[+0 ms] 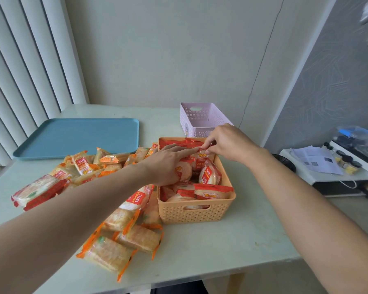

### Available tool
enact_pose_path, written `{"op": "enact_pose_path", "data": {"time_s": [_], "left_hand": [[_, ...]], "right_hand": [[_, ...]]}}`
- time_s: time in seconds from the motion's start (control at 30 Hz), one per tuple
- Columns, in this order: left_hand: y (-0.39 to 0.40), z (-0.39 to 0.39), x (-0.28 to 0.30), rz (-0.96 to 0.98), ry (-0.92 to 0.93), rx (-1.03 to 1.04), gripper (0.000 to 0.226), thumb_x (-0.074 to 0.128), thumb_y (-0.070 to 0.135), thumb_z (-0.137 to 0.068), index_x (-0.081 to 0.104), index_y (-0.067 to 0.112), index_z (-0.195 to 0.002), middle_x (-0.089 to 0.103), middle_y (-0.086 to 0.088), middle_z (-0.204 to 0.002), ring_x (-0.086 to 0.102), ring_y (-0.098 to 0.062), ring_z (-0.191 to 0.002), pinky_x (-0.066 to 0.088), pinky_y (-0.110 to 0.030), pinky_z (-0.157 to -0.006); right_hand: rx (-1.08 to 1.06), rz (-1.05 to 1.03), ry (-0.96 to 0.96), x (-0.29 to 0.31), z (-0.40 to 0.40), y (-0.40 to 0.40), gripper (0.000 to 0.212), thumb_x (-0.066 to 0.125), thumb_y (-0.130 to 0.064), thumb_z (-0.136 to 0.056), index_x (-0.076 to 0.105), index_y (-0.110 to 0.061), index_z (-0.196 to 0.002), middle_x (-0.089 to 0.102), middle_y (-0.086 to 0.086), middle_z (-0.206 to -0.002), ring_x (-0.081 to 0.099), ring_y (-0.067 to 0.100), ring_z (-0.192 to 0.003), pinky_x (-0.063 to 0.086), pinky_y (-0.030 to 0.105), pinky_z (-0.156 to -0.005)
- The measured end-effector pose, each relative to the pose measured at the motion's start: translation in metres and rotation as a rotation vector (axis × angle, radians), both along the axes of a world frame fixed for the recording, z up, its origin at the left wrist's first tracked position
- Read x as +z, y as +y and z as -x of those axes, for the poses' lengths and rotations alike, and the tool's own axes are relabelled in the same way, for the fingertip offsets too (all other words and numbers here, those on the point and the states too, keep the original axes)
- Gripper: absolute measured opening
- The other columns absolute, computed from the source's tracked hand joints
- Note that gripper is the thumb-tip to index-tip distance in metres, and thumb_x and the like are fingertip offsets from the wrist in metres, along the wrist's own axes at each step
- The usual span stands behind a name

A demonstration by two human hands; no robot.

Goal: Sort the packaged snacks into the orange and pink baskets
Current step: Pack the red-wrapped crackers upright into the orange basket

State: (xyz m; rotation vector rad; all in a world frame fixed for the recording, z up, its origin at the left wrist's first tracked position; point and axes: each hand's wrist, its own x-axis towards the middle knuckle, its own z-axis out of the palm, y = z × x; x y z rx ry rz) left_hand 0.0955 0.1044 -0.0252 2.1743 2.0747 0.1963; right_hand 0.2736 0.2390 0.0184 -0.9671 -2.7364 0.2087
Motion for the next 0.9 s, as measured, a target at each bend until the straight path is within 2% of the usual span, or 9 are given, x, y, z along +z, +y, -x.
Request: {"op": "enact_pose_path", "data": {"time_s": [0.13,0.27,0.33,0.43,0.63,0.7,0.77,0.83,0.9], "left_hand": [[0.009,0.003,-0.002,0.007,0.007,-0.017,0.083,0.069,0.037,-0.085,0.024,0.045,-0.155,0.028,0.006,-0.162,0.020,-0.022,-0.151,0.030,-0.055,-0.117],[0.015,-0.006,-0.003,0.008,0.026,0.068,0.072,0.071,0.043,-0.083,0.043,0.036,-0.149,0.029,0.007,-0.161,0.022,-0.022,-0.150,0.034,-0.059,-0.113],[0.014,-0.010,-0.005,-0.001,0.063,0.084,0.072,0.069,0.043,-0.084,0.040,0.037,-0.150,0.027,0.008,-0.162,0.020,-0.022,-0.151,0.033,-0.062,-0.112],[0.010,-0.008,-0.008,-0.026,0.088,0.079,0.077,0.067,0.041,-0.086,0.031,0.036,-0.154,0.026,0.009,-0.162,0.019,-0.021,-0.151,0.034,-0.058,-0.113],[0.006,-0.009,-0.006,-0.073,0.115,0.116,0.078,0.065,0.031,-0.086,0.029,0.033,-0.155,0.026,0.011,-0.163,0.021,-0.018,-0.151,0.041,-0.051,-0.109],[0.009,-0.008,-0.006,-0.073,0.112,0.148,0.078,0.066,0.030,-0.086,0.030,0.032,-0.155,0.028,0.010,-0.162,0.023,-0.019,-0.151,0.040,-0.052,-0.109],[0.013,-0.005,-0.007,-0.040,0.114,0.170,0.078,0.067,0.033,-0.087,0.029,0.033,-0.155,0.029,0.009,-0.162,0.023,-0.020,-0.151,0.037,-0.055,-0.111],[0.016,-0.006,-0.007,-0.019,0.114,0.163,0.079,0.068,0.032,-0.087,0.028,0.033,-0.155,0.029,0.007,-0.162,0.021,-0.021,-0.151,0.032,-0.058,-0.115],[0.017,-0.007,-0.008,-0.002,0.101,0.158,0.079,0.067,0.031,-0.088,0.027,0.032,-0.156,0.027,0.005,-0.162,0.018,-0.022,-0.152,0.025,-0.062,-0.117]], "right_hand": [[0.019,-0.023,0.028,-0.015,-0.007,-0.004,0.018,0.080,-0.020,-0.085,0.082,-0.030,-0.100,0.077,-0.013,-0.099,0.069,0.011,-0.095,0.046,0.025,-0.075],[0.041,-0.024,-0.123,-0.024,-0.003,-0.009,0.037,0.064,-0.009,-0.089,0.079,-0.038,-0.107,0.075,-0.011,-0.112,0.068,0.019,-0.103,0.055,0.035,-0.085],[-0.005,-0.050,-0.177,-0.021,0.001,-0.011,0.039,0.062,-0.008,-0.089,0.079,-0.039,-0.105,0.075,-0.011,-0.112,0.068,0.022,-0.099,0.055,0.032,-0.080],[-0.066,-0.159,-0.180,-0.022,0.006,-0.013,0.030,0.071,-0.013,-0.086,0.080,-0.039,-0.096,0.075,-0.013,-0.105,0.068,0.022,-0.096,0.047,0.027,-0.073],[-0.082,-0.163,-0.174,-0.027,0.010,-0.008,0.023,0.073,-0.024,-0.086,0.079,-0.043,-0.098,0.073,-0.005,-0.105,0.061,0.027,-0.109,0.048,0.034,-0.097],[-0.085,-0.098,-0.107,-0.018,0.005,-0.008,0.019,0.068,-0.029,-0.092,0.079,-0.038,-0.105,0.073,-0.007,-0.108,0.061,0.023,-0.112,0.049,0.034,-0.096],[-0.124,-0.060,-0.029,-0.008,-0.002,-0.014,0.020,0.065,-0.046,-0.094,0.077,-0.034,-0.105,0.072,-0.010,-0.103,0.061,0.018,-0.105,0.050,0.033,-0.089],[-0.169,-0.088,-0.142,0.000,-0.007,-0.029,0.039,0.065,-0.068,-0.083,0.075,-0.031,-0.091,0.067,-0.012,-0.088,0.059,0.015,-0.090,0.045,0.030,-0.076],[-0.217,-0.079,-0.268,-0.004,-0.009,-0.041,0.053,0.069,-0.073,-0.074,0.072,-0.021,-0.072,0.066,-0.008,-0.073,0.060,0.017,-0.078,0.043,0.030,-0.067]]}}
